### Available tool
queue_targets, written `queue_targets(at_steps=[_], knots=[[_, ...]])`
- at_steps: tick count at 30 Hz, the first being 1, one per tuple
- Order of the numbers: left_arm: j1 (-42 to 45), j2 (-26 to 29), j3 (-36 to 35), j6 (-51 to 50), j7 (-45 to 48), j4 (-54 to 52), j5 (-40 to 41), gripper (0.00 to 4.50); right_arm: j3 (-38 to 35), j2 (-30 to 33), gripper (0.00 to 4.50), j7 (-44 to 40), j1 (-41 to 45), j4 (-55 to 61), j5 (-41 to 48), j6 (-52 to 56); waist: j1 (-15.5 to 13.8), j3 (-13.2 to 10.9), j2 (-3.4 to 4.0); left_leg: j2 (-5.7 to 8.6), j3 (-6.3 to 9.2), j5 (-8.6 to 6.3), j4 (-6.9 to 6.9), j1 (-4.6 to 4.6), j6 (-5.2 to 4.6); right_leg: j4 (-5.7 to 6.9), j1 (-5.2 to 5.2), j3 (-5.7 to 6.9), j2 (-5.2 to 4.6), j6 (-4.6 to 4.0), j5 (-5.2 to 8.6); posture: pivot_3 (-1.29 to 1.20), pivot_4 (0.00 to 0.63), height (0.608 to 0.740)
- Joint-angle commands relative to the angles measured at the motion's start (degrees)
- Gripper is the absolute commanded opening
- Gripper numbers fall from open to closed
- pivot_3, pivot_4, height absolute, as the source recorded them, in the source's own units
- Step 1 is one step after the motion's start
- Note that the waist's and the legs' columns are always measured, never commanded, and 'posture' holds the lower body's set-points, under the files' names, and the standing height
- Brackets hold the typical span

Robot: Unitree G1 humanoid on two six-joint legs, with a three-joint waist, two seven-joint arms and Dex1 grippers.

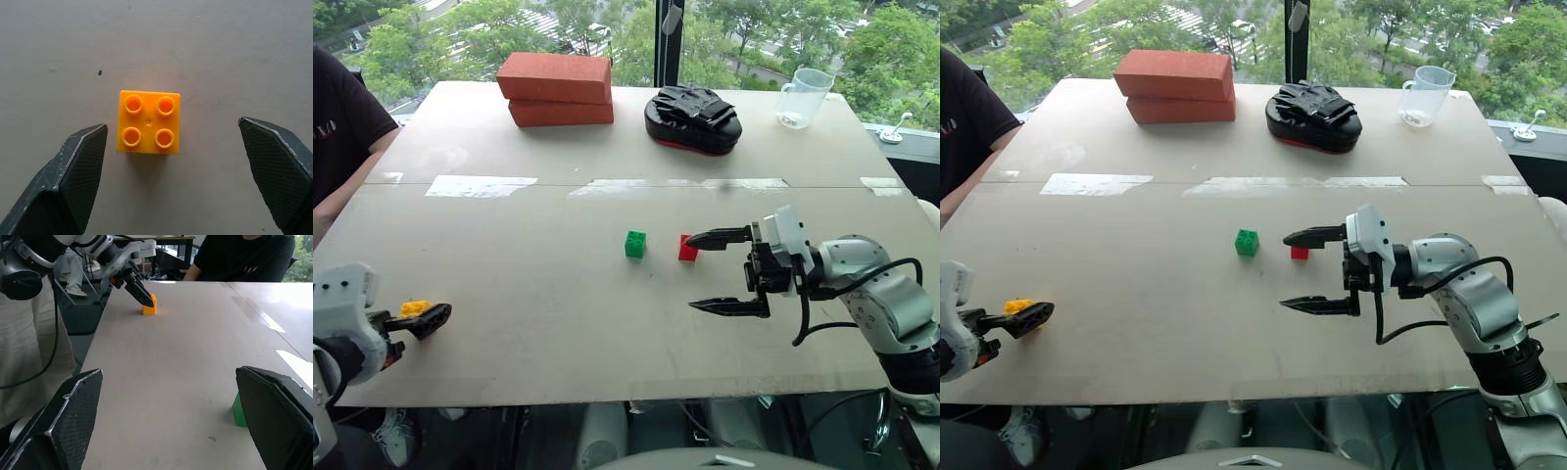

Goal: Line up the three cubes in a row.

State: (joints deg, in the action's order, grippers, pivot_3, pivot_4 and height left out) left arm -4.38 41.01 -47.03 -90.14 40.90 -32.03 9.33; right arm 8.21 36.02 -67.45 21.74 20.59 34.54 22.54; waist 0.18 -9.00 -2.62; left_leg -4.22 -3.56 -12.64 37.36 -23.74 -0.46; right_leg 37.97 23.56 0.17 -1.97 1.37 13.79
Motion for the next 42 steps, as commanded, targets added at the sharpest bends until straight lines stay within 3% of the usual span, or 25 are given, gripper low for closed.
queue_targets(at_steps=[1, 5, 6, 8, 13, 15, 18, 20, 23, 27, 31, 34, 38, 42], knots=[[0.63, 0.79, 1.07, 5.4, -1.66, 3.4, 0.96, 4.4, -2.05, 2.17, 4.5, -2.9, -0.78, 3.98, 2.69, 0.04, -0.01, 0.0, 0.0, 0.0, 0.0, 0.0, -0.01, -0.01, 0.0, 0.0, 0.01, 0.0, -0.01, -0.01, 0.0, 0.0, 0.15, 0.74], [0.48, 1.92, 3.09, 10.9, -2.13, 7.65, 1.9, 4.4, -2.04, 3.04, 4.5, -3.13, -1.56, 5.52, 2.72, -0.5, 0.04, 0.0, 0.0, -0.02, -0.01, 0.0, -0.04, 0.0, 0.0, -0.02, 0.02, 0.0, -0.07, -0.01, 0.0, 0.0, 0.15, 0.74], [0.1, 2.34, 3.5, 12.54, -1.94, 8.58, 2.16, 4.17, -2.2, 3.15, 4.5, -2.88, -1.83, 5.94, 2.79, -0.35, 0.06, 0.0, 0.0, -0.04, -0.01, -0.01, -0.04, 0.0, 0.0, -0.02, 0.03, 0.0, -0.08, -0.01, 0.0, 0.0, 0.15, 0.74], [-1.75, 3.16, 4.5, 15.64, -1.25, 9.37, 2.62, 3.54, -2.54, 3.46, 4.5, -2.44, -2.5, 6.69, 2.95, -0.04, 0.1, 0.0, 0.0, -0.06, -0.02, -0.01, -0.04, 0.0, 0.0, -0.02, 0.03, 0.0, -0.13, -0.02, 0.0, 0.0, 0.15, 0.74], [-3.49, 4.49, 5.58, 21.22, -0.54, 10.28, 4.12, 1.29, -3.07, 4.38, 4.5, -1.17, -4.49, 7.99, 2.99, 0.2, 0.12, -0.01, 0.01, -0.06, -0.04, -0.01, -0.11, -0.03, 0.01, -0.05, 0.09, 0.02, -0.49, -0.03, 0.0, 0.0, 0.15, 0.74], [-2.6, 4.98, 5.75, 23.19, 0.12, 10.43, 5.43, 1.29, -3.27, 4.55, 4.5, -0.5, -5.0, 8.36, 3.1, 0.39, -0.03, 0.0, 0.01, -0.05, -0.03, -0.01, -0.12, -0.04, 0.01, -0.06, 0.14, 0.04, -0.51, -0.03, 0.0, 0.0, 0.15, 0.74], [-1.48, 7.04, 9.9, 37.62, 3.09, 10.09, 5.0, 1.29, -3.92, 4.45, 4.5, 1.39, -6.1, 8.92, 2.82, 0.7, -0.25, -0.01, 0.01, -0.05, -0.03, -0.02, -0.12, -0.05, 0.02, -0.07, 0.15, 0.08, -0.58, -0.04, 0.0, 0.0, 0.15, 0.74], [3.93, 8.57, 17.0, 47.88, 9.37, 12.82, 6.69, 1.29, -4.8, 4.37, 4.5, 3.43, -7.22, 9.67, 2.54, 1.17, -0.77, -0.04, 0.08, -0.03, -0.07, -0.03, -0.13, -0.05, 0.02, -0.07, 0.16, 0.13, -0.7, -0.05, 0.0, 0.0, 0.15, 0.74], [14.14, 12.59, 29.04, 55.56, 24.16, 21.32, 9.4, 1.29, -6.34, 5.0, 4.5, 6.23, -9.69, 11.67, 2.15, 1.72, -1.6, -0.04, 0.11, 0.02, -0.04, -0.06, -0.13, -0.15, 0.08, -0.1, 0.17, 0.32, -0.82, -0.07, 0.01, 0.0, 0.15, 0.74], [29.54, 14.66, 44.81, 76.49, 40.57, 41.36, 2.07, 1.29, -8.5, 5.92, 4.5, 9.64, -13.01, 15.14, 3.43, 3.88, -1.21, -0.09, 0.23, 0.1, -0.51, -0.06, -0.13, -0.15, -0.1, -0.17, 0.15, 0.35, -0.67, -0.07, -0.01, 0.0, 0.15, 0.74], [48.29, 9.81, 55.88, 92.16, 49.8, 64.81, -5.46, 1.29, -10.3, 6.28, 4.5, 13.33, -16.46, 18.91, 3.85, 5.3, -1.02, -0.11, 0.21, 0.06, -0.71, -0.09, -0.09, -0.24, -0.15, -0.24, 0.19, 0.28, -0.27, -0.03, 0.0, 0.0, 0.15, 0.74], [58.56, 5.57, 61.08, 101.32, 51.6, 79.07, -9.33, 1.29, -11.38, 6.28, 4.5, 16.17, -18.76, 21.82, 4.19, 6.38, -1.17, -0.11, 0.19, -0.01, -0.55, -0.09, -0.02, -0.42, -0.15, -0.26, 0.25, 0.33, -0.05, 0.17, -0.1, 0.0, 0.15, 0.74], [66.29, 1.11, 63.81, 109.05, 51.6, 92.39, -13.06, 1.29, -12.58, 6.45, 4.5, 19.07, -21.61, 24.75, 4.51, 7.18, -0.75, -0.11, 0.17, 0.0, -0.52, -0.09, 0.04, -0.54, -0.16, -0.32, 0.29, 0.3, -0.03, 0.25, -0.11, 0.0, 0.15, 0.74], [69.22, -1.32, 64.32, 113.46, 51.59, 98.38, -15.32, 1.29, -13.86, 6.68, 4.5, 21.0, -23.33, 26.24, 4.67, 7.55, -0.68, -0.11, 0.16, -0.01, -0.5, -0.1, 0.06, -0.57, -0.16, -0.31, 0.31, 0.3, -0.03, 0.27, -0.11, 0.0, 0.15, 0.74]])
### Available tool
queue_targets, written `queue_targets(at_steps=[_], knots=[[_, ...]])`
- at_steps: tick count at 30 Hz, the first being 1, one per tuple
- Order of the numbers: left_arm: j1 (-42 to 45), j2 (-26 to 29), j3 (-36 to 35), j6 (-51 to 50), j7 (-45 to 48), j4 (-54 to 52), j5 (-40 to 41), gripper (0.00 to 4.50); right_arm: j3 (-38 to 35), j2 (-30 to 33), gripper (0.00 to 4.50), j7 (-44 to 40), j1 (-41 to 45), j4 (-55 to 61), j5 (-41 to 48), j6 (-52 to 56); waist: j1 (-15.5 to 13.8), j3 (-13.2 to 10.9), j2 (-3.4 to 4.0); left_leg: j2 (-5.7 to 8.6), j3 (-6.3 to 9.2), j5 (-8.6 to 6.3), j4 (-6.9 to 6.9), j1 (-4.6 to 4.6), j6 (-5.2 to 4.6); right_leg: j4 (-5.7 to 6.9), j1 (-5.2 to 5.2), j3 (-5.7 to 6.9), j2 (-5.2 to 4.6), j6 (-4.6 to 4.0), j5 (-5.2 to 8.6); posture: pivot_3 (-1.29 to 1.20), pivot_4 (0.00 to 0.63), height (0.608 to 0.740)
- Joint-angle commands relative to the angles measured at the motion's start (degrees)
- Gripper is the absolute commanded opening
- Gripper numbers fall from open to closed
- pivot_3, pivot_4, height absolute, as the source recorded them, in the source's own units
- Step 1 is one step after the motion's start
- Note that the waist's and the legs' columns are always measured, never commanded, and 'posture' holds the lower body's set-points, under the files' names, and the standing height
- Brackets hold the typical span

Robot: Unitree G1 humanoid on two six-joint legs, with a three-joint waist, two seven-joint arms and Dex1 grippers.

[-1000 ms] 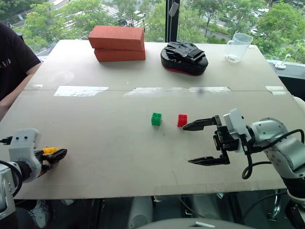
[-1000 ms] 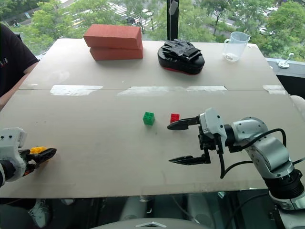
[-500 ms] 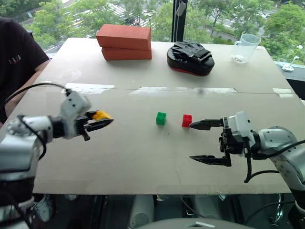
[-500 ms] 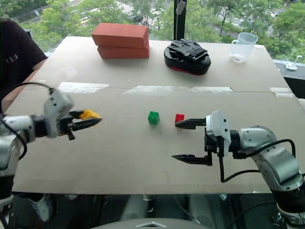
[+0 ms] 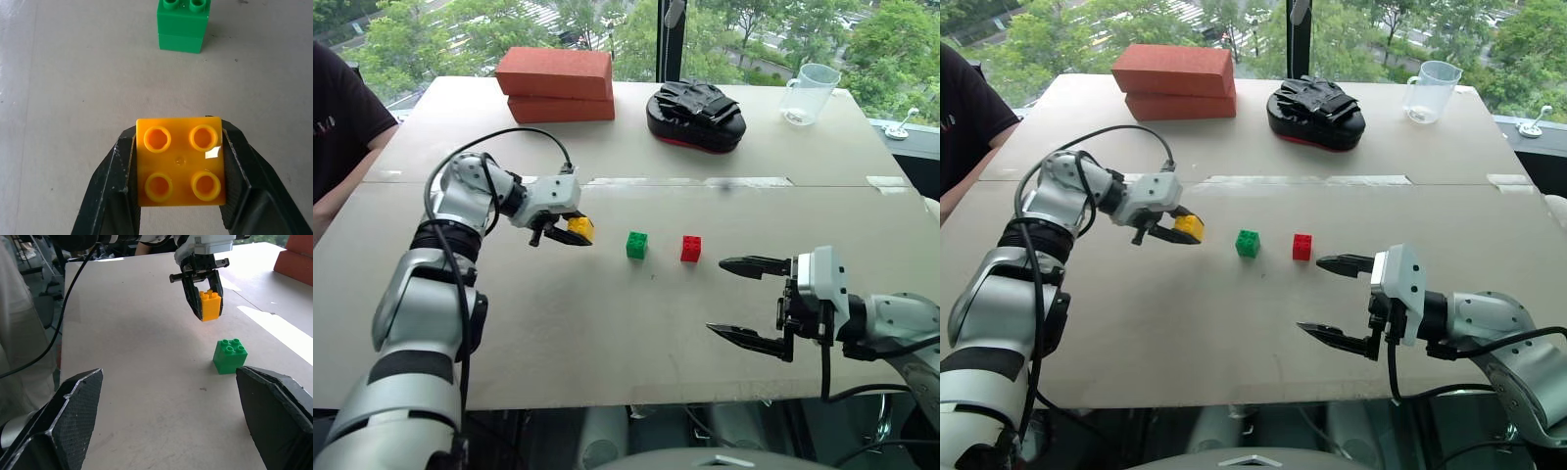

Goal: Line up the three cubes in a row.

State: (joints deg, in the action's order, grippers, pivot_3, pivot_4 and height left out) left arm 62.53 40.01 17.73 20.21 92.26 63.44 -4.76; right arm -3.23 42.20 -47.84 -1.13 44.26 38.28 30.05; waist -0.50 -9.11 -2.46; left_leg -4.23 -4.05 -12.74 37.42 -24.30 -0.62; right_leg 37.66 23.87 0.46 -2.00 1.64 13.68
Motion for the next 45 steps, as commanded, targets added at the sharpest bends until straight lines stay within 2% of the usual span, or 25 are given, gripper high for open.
queue_targets(at_steps=[1, 11, 23, 24, 29, 32, 34, 37, 41, 45], knots=[[2.66, -0.75, -0.55, 3.72, 0.2, 3.71, -1.48, 1.29, -2.64, 0.56, 4.5, 1.61, -0.71, 2.65, 0.92, -0.09, -0.07, 0.0, 0.0, 0.0, 0.01, 0.0, 0.0, 0.0, 0.0, 0.01, 0.0, 0.01, 0.0, 0.0, 0.0, 0.0, 0.15, 0.74], [3.32, -0.7, 0.28, 5.39, -0.79, 6.48, -6.15, 1.29, -4.29, 1.63, 4.5, 1.92, -2.08, 0.03, -1.54, -1.76, -0.22, 0.0, -0.01, 0.02, 0.11, 0.0, 0.1, -0.09, 0.0, 0.06, -0.01, 0.02, 0.0, 0.0, -0.01, 0.0, 0.15, 0.74], [3.08, -1.15, -0.83, 5.16, -2.36, 6.94, -7.09, 1.29, -4.11, 1.5, 4.5, 1.1, -3.08, -0.69, -2.01, -3.03, -0.21, 0.01, -0.02, 0.01, 0.17, 0.01, 0.11, -0.06, 0.0, 0.16, -0.02, 0.05, 0.02, 0.01, -0.01, 0.0, 0.15, 0.74], [3.06, -1.16, -0.84, 5.05, -2.46, 6.94, -7.14, 2.35, -4.11, 1.46, 4.5, 1.08, -3.19, -0.66, -2.06, -3.07, -0.21, 0.01, -0.01, 0.01, 0.17, 0.01, 0.12, -0.06, 0.0, 0.16, -0.02, 0.05, 0.02, 0.0, -0.01, 0.0, 0.15, 0.74], [2.72, -1.27, -2.42, 4.33, -2.85, 6.53, -5.76, 4.47, -4.13, 1.3, 4.5, 1.06, -3.67, -0.7, -2.48, -3.47, -0.21, 0.01, -0.02, 0.01, 0.17, 0.01, 0.12, -0.09, 0.0, 0.14, -0.01, 0.05, 0.03, 0.01, -0.01, 0.0, 0.15, 0.74], [1.66, 0.1, -5.57, 0.57, -0.53, 4.3, -2.18, 4.47, -4.42, 1.16, 4.5, 1.29, -4.31, -0.69, -2.81, -3.75, -0.19, 0.01, -0.02, 0.01, 0.17, 0.01, 0.12, -0.1, 0.0, 0.13, -0.01, 0.06, 0.03, 0.01, -0.01, 0.0, 0.15, 0.74], [-0.45, 2.21, -7.88, -2.49, 0.2, 0.56, 1.21, 4.47, -4.97, 0.95, 4.5, 1.81, -5.02, -0.73, -3.04, -4.09, 0.02, 0.01, -0.02, 0.01, 0.17, 0.01, 0.12, -0.09, 0.0, 0.14, 0.0, 0.05, 0.03, 0.01, -0.01, 0.0, 0.15, 0.74], [-7.25, 5.89, -13.51, -11.86, -0.16, -11.41, 7.54, 4.47, -7.07, 0.55, 4.5, 2.45, -6.86, -1.49, -2.81, -4.41, 0.46, 0.01, 0.0, -0.01, 0.19, 0.01, 0.12, -0.06, 0.0, 0.19, 0.0, 0.05, 0.04, 0.01, 0.0, 0.0, 0.15, 0.74], [-24.43, 10.14, -24.65, -33.44, -7.99, -40.16, 18.11, 4.47, -9.74, 1.07, 4.5, 1.1, -9.4, -4.3, -4.21, -6.02, 1.09, 0.01, 0.0, -0.06, 0.15, 0.01, 0.11, -0.01, 0.01, 0.21, -0.03, 0.01, -0.01, 0.01, 0.0, 0.0, 0.15, 0.74], [-42.45, 8.76, -38.18, -54.07, -20.2, -67.09, 29.23, 4.47, -11.93, 1.44, 4.5, -0.44, -9.31, -7.47, -3.81, -6.66, 1.21, -0.02, 0.03, -0.13, 0.15, 0.01, 0.06, 0.33, 0.01, 0.2, -0.24, -0.14, -0.09, 0.05, 0.02, 0.0, 0.15, 0.74]])
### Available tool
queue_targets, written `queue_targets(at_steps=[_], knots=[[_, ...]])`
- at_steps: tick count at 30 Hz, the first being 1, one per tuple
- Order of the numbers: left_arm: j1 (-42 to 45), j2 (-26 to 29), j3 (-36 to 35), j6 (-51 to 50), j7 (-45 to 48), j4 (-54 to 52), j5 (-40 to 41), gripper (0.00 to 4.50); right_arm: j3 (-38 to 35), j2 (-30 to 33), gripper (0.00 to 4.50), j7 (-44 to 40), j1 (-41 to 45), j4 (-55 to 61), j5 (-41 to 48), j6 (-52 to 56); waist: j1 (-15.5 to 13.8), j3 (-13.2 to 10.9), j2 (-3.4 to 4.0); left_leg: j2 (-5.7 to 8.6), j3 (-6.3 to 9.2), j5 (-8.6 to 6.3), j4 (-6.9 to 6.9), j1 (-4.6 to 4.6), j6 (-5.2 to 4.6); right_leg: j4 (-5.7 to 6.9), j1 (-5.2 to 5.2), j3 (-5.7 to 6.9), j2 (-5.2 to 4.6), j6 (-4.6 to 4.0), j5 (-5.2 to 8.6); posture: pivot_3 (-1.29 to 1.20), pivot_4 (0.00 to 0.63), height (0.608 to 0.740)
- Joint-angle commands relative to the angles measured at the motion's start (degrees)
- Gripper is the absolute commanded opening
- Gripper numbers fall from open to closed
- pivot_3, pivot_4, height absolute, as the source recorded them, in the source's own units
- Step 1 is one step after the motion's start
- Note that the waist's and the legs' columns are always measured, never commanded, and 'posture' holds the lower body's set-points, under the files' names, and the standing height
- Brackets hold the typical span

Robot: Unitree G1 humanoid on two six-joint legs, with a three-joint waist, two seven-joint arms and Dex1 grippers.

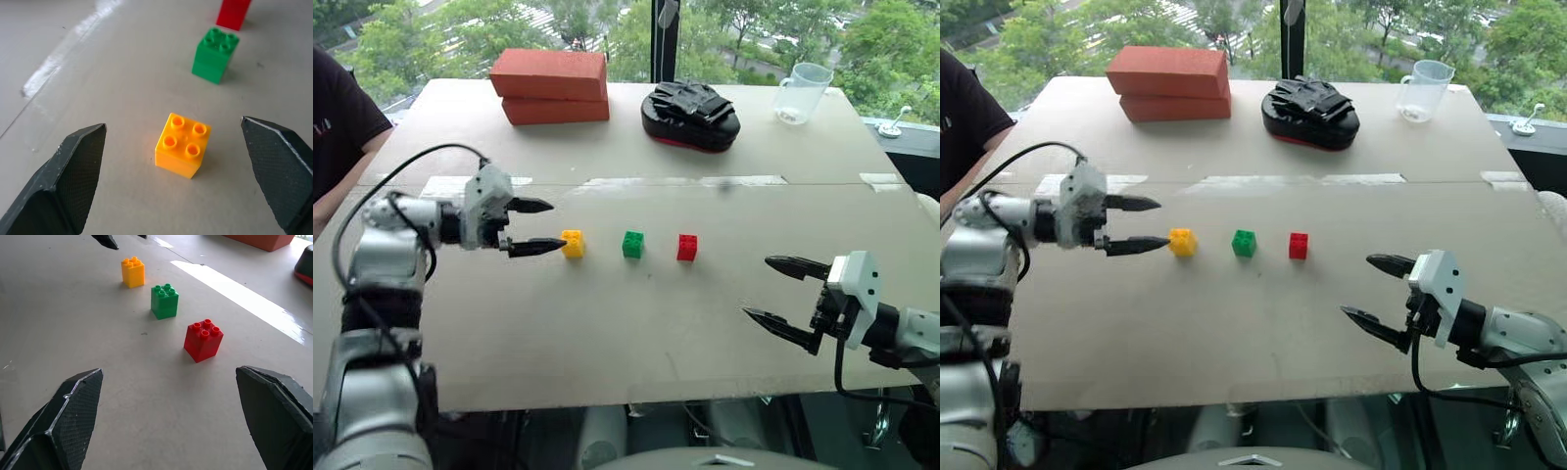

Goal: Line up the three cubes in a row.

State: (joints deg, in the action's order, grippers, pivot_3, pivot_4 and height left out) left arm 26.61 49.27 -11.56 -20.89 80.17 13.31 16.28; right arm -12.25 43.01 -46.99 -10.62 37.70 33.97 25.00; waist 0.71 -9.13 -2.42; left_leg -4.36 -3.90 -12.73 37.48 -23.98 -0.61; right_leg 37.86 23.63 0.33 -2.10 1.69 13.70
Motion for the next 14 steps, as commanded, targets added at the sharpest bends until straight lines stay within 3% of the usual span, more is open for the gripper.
queue_targets(at_steps=[1, 4, 7, 14], knots=[[-11.09, -2.41, -12.66, -16.86, -12.41, -23.44, 10.36, 4.47, -3.65, 0.85, 4.5, -1.84, -0.08, -2.03, 0.15, -2.15, -0.05, 0.0, 0.0, -0.03, 0.0, 0.0, -0.01, 0.1, 0.0, 0.02, -0.06, -0.02, -0.02, 0.01, 0.03, 0.0, 0.15, 0.74], [-25.06, -10.81, -22.78, -25.08, -23.97, -40.32, 16.11, 4.47, -7.72, 1.22, 4.5, -4.17, -3.28, -5.52, -0.39, -4.01, -0.14, 0.07, 0.07, 0.03, -0.07, 0.0, -0.02, 0.26, 0.0, 0.03, -0.14, -0.1, -0.03, 0.07, 0.17, 0.0, 0.15, 0.74], [-34.21, -16.43, -26.16, -26.4, -30.15, -47.82, 18.1, 4.47, -10.07, 1.41, 4.5, -5.81, -6.42, -8.21, -2.12, -6.31, -0.5, 0.13, -0.01, 0.11, -0.12, -0.01, -0.03, 0.28, 0.0, 0.03, -0.18, -0.12, -0.06, 0.1, 0.13, 0.0, 0.15, 0.74], [-50.64, -17.56, -28.77, -17.62, -28.83, -48.71, 16.86, 4.47, -12.06, 2.3, 4.5, -8.43, -7.46, -13.62, -3.7, -8.17, -0.62, 0.29, 0.09, 0.09, -0.15, -0.01, -0.03, 0.47, 0.02, 0.05, -0.17, -0.17, 0.07, -0.06, 0.26, 0.0, 0.15, 0.74]])
